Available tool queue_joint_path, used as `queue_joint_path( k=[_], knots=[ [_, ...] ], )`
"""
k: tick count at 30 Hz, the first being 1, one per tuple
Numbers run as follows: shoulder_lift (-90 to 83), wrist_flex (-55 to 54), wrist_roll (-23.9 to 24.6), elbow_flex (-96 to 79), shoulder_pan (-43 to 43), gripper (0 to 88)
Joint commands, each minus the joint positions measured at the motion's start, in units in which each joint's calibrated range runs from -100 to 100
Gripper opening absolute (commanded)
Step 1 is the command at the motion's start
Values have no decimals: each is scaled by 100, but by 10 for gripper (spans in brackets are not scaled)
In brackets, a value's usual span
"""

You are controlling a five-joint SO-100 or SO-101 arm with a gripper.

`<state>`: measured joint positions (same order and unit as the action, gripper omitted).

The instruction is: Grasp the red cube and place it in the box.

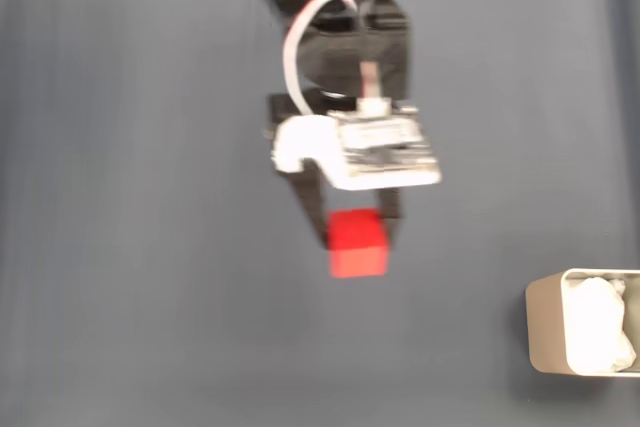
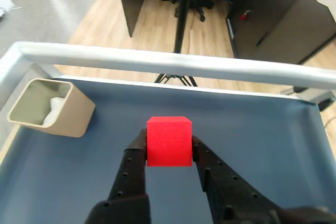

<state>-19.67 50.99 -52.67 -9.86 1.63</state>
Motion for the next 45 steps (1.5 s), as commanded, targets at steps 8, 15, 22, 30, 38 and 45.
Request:
queue_joint_path(
  k=[8,15,22,30,38,45],
  knots=[
    [1066,-173,-59,1542,938,99],
    [1950,-198,-63,2600,1357,100],
    [2704,-321,-93,3403,1712,99],
    [3535,-321,-39,4234,1960,98],
    [4419,-321,0,5210,2181,98],
    [4965,-321,93,5757,2287,98]
  ],
)
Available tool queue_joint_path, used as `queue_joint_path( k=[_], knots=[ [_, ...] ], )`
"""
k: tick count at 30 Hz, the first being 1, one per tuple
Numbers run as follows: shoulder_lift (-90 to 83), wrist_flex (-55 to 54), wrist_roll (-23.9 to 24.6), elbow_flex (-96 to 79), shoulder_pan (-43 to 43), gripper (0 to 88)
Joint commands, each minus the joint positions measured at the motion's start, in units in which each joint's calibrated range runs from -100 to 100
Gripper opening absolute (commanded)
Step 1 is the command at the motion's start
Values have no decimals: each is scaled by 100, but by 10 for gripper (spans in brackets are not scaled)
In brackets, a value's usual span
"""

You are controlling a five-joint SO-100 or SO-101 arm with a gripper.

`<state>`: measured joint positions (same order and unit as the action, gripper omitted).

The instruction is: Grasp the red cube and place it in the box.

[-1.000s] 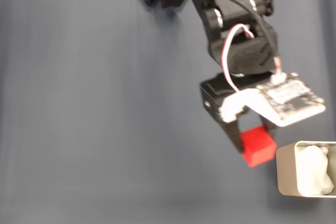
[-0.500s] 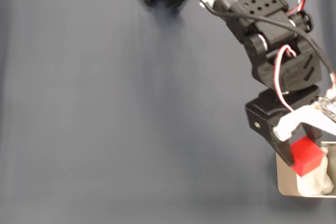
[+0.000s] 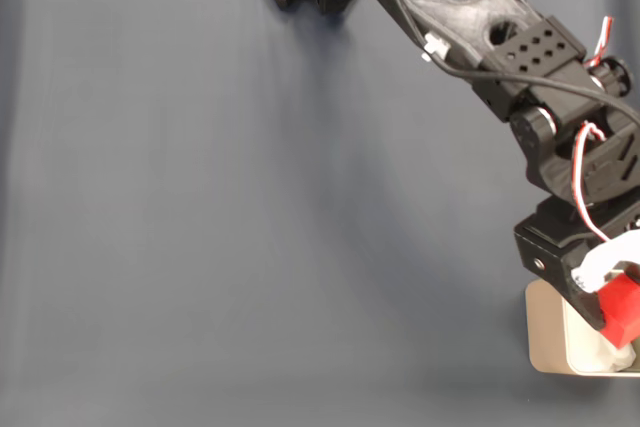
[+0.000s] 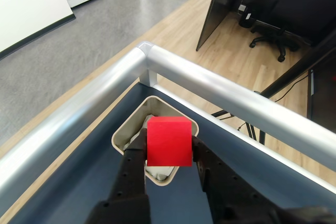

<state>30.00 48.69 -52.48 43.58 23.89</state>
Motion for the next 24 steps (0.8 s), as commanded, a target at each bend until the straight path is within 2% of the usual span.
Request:
queue_joint_path(
  k=[1,24],
  knots=[
    [67,-90,93,478,76,98],
    [847,-254,176,1007,97,96]
  ],
)
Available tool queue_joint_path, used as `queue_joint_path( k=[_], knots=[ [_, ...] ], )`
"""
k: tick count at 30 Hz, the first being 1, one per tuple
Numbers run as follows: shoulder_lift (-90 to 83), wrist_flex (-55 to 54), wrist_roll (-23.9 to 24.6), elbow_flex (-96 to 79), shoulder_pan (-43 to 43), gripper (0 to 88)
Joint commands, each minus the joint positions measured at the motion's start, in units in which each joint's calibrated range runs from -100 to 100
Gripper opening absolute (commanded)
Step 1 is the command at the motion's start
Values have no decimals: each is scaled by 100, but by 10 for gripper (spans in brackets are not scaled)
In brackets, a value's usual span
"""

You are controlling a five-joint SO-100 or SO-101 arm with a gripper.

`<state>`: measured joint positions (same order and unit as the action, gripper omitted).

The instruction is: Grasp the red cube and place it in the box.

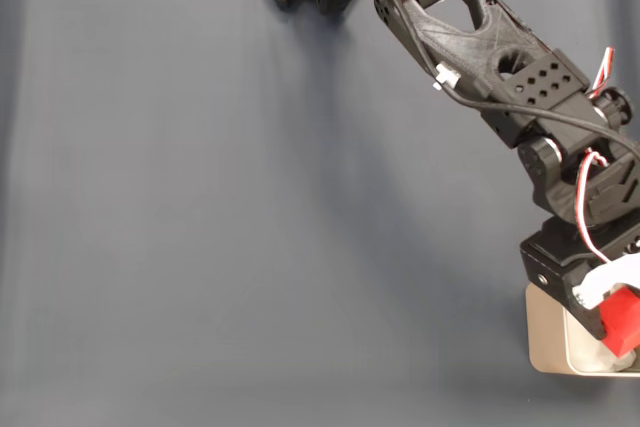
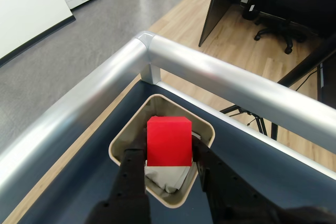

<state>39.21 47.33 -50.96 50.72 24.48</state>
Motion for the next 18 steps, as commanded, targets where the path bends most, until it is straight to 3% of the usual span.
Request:
queue_joint_path(
  k=[1,18],
  knots=[
    [-56,-127,20,302,31,96],
    [31,-152,20,411,38,97]
  ],
)
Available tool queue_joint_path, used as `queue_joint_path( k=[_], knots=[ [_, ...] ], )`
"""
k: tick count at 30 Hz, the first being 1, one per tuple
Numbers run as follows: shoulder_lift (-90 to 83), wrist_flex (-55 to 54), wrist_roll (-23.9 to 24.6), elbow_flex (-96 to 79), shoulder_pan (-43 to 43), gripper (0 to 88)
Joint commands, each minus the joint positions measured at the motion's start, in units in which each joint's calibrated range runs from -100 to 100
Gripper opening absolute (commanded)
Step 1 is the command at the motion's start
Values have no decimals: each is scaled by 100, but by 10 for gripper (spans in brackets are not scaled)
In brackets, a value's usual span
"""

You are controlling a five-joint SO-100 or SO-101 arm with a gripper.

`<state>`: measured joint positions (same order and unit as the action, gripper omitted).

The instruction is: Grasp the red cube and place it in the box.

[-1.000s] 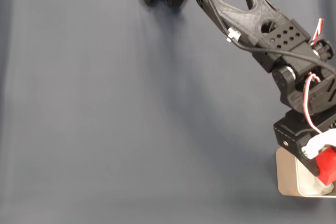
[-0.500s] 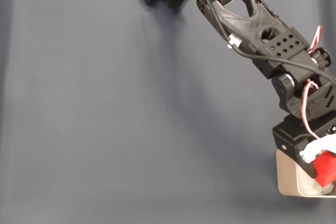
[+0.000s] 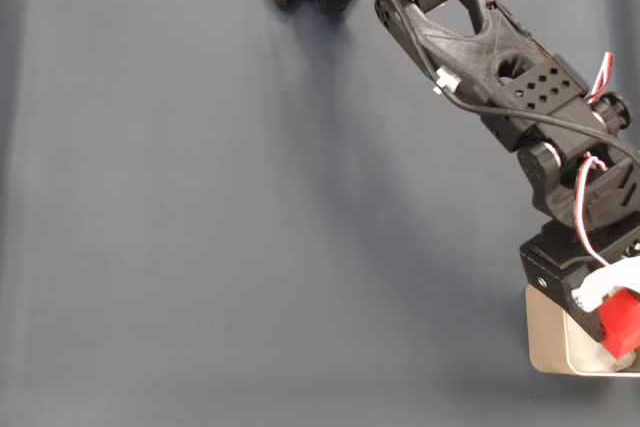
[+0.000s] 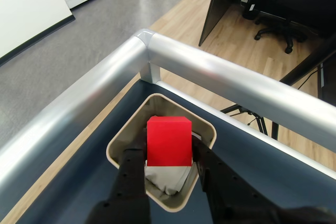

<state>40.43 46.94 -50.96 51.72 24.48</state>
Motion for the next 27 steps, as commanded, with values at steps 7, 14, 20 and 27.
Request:
queue_joint_path(
  k=[7,14,20,27],
  knots=[
    [-108,-22,147,430,24,420],
    [-100,-22,5,476,38,494],
    [-91,-87,0,531,45,500],
    [-91,-161,15,531,45,500]
  ],
)
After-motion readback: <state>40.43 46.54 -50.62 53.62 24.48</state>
